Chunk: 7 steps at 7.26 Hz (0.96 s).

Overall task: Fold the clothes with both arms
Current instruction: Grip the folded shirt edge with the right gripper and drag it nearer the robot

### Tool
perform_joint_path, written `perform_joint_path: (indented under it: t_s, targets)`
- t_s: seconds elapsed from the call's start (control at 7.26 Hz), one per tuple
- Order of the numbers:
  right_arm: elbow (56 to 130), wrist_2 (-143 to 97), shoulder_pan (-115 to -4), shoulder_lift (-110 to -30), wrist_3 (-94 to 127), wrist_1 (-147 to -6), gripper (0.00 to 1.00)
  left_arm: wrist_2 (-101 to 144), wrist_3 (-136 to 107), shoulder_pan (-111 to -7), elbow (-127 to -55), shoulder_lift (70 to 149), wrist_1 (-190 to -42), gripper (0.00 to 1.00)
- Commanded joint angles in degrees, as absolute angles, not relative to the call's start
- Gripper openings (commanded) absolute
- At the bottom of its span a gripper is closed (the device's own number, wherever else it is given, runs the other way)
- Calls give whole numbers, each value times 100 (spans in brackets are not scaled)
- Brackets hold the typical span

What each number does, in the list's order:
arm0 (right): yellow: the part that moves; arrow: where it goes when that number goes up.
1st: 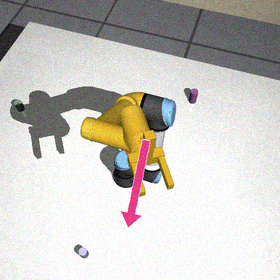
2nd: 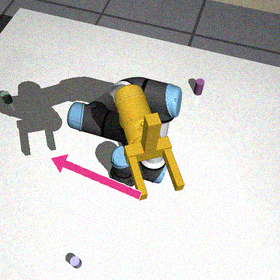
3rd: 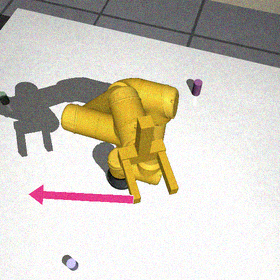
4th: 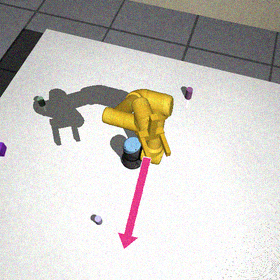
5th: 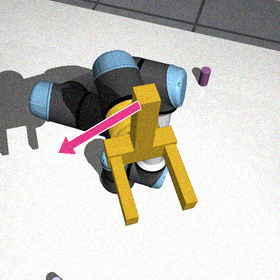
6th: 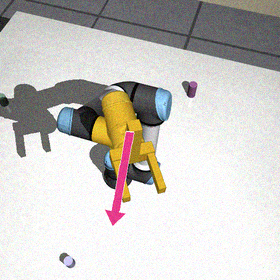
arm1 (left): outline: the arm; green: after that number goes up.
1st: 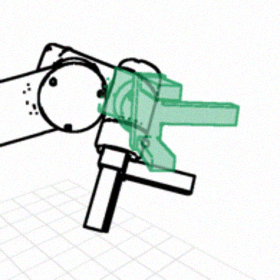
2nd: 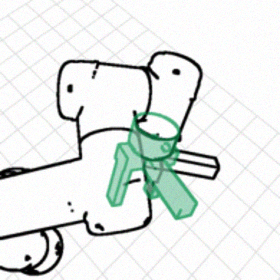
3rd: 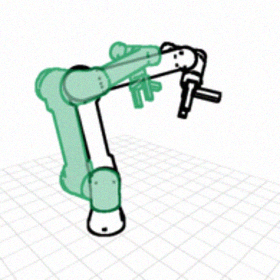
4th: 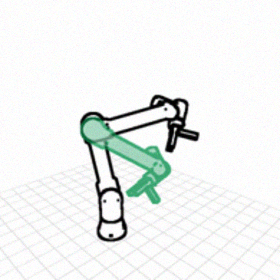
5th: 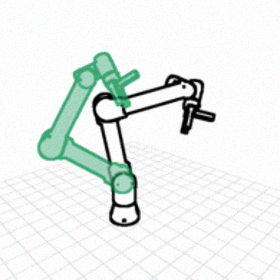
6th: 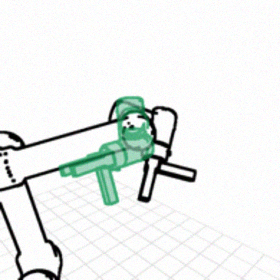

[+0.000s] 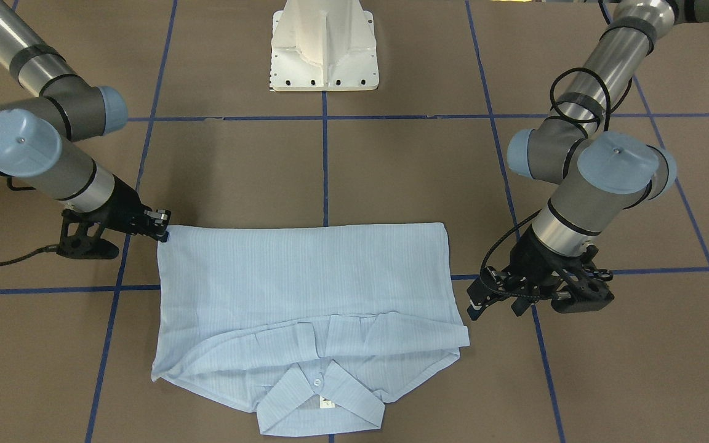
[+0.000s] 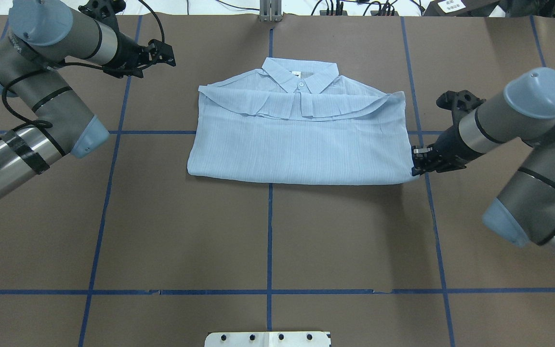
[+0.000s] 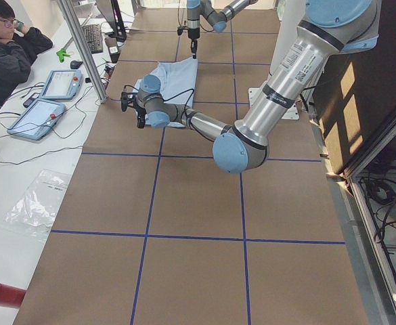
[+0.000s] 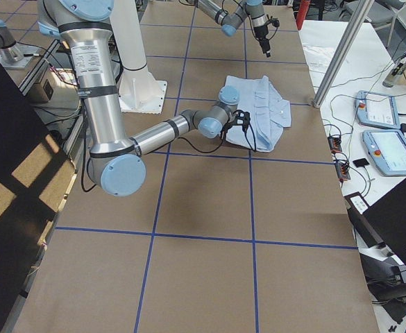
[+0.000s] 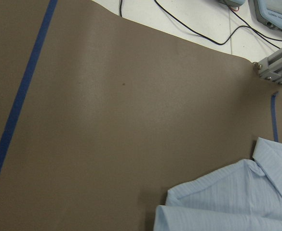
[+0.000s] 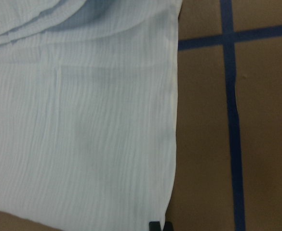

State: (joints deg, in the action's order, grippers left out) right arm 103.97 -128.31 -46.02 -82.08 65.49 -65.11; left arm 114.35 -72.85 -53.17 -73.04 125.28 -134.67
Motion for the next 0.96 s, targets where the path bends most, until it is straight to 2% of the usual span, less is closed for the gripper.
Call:
perform_joint_path:
  t_s: [0.0,0.28,0.41,0.69,0.83]
  targets:
    - [11561,-12832,-4003,-9302,6583,-6513,0,11435,-7286,-5317,-7304,12516,-13474,98]
    - [12721,-12806,-2828,-10340,6609,-6513,0,11435,-7295,-5317,-7295,12516,-13509,98]
    - [13014,-12806,-2247,-10562,6627,-6513,0,11435,-7295,-5317,-7269,12507,-13517,98]
    - [13087,-12797,-1234,-10565,6680,-6513,0,11435,-7286,-5317,-7269,12428,-13544,98]
    - [13061,-12771,-1030,-10504,6862,-6513,97,11435,-7295,-5309,-7277,12428,-13544,98]
